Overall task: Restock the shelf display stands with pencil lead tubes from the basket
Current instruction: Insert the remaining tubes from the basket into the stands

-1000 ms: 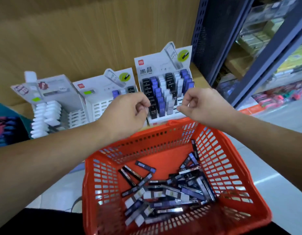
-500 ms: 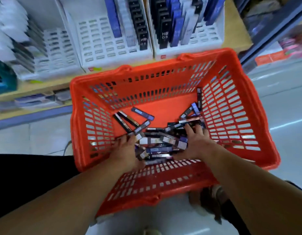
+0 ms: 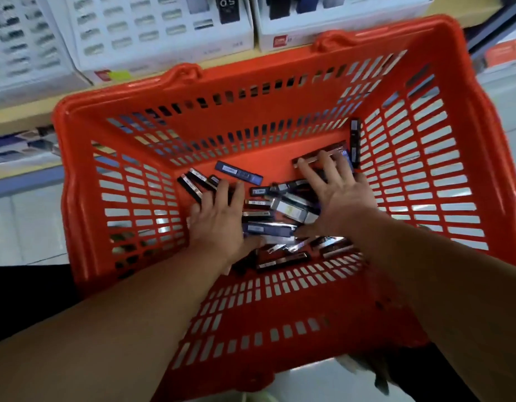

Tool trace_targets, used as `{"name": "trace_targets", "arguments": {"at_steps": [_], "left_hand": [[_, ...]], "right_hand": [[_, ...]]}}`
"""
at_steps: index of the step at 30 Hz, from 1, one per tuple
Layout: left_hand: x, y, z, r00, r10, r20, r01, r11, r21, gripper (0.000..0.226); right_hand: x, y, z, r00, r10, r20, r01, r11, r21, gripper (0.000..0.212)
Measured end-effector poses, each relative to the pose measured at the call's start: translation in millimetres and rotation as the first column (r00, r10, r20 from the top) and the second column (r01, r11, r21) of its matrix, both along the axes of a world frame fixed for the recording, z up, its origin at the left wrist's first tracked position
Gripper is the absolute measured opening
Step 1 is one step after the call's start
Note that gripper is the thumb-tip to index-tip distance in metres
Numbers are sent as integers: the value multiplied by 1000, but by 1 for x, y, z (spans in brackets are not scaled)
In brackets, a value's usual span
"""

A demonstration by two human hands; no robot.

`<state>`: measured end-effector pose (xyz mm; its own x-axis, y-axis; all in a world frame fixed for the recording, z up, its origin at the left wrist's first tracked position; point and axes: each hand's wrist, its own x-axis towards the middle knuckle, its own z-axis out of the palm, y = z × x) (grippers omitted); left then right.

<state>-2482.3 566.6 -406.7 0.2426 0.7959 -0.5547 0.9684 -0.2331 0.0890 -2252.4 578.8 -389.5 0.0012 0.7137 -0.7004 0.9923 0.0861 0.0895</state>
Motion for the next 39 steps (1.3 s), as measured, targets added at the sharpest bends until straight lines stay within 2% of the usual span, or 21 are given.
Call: {"name": "trace_targets", "arguments": {"at_steps": [3, 6, 9, 12, 14, 17, 21, 27, 29, 31, 34, 37, 39], "left_hand": [[2, 20, 1, 998, -18, -53, 20, 999, 44, 115], [1, 29, 5, 999, -47, -24, 49, 993, 111, 99], [-2, 39, 9, 998, -64, 12, 62, 990, 130, 114], [-6, 48, 3, 993, -122, 4, 121, 992, 43, 141], [-4, 49, -3, 992, -127, 1, 127, 992, -1, 150], [6, 48, -9, 995, -98, -1, 98, 995, 23, 151], [20, 56, -14, 996, -72, 51, 68, 995, 74, 131], [35, 62, -17, 993, 18, 119, -18, 1000, -4, 114], [31, 60, -20, 989, 65, 133, -60, 997, -37, 109], [28, 59, -22, 985, 102, 143, -91, 993, -78, 106], [27, 59, -19, 984, 118, 131, -101, 986, -133, 96], [33, 60, -15, 977, 166, 135, -142, 975, -173, 88], [37, 60, -14, 965, 216, 150, -184, 963, -199, 86]], "right_hand": [[8, 5, 2, 989, -138, -49, 144, 977, 156, 137], [5, 5, 1, 972, -227, -51, 233, 952, 201, 128], [-2, 3, -2, 950, -297, -96, 311, 923, 224, 131], [-10, 8, -4, 922, -367, -127, 386, 902, 196, 147], [-16, 14, -8, 914, -391, -113, 406, 895, 187, 154], [-20, 26, -12, 887, -437, -150, 458, 872, 172, 162], [-21, 41, -19, 881, -440, -173, 467, 869, 163, 163], [-18, 41, -31, 869, -398, -295, 476, 837, 271, 142], [-20, 40, -32, 824, -415, -386, 521, 822, 227, 139], [-23, 39, -32, 802, -435, -411, 538, 824, 178, 133], [-27, 42, -30, 813, -413, -411, 499, 857, 125, 115], [-24, 50, -24, 743, -448, -496, 533, 846, 34, 95], [-22, 56, -23, 736, -450, -506, 514, 858, -14, 84]]}}
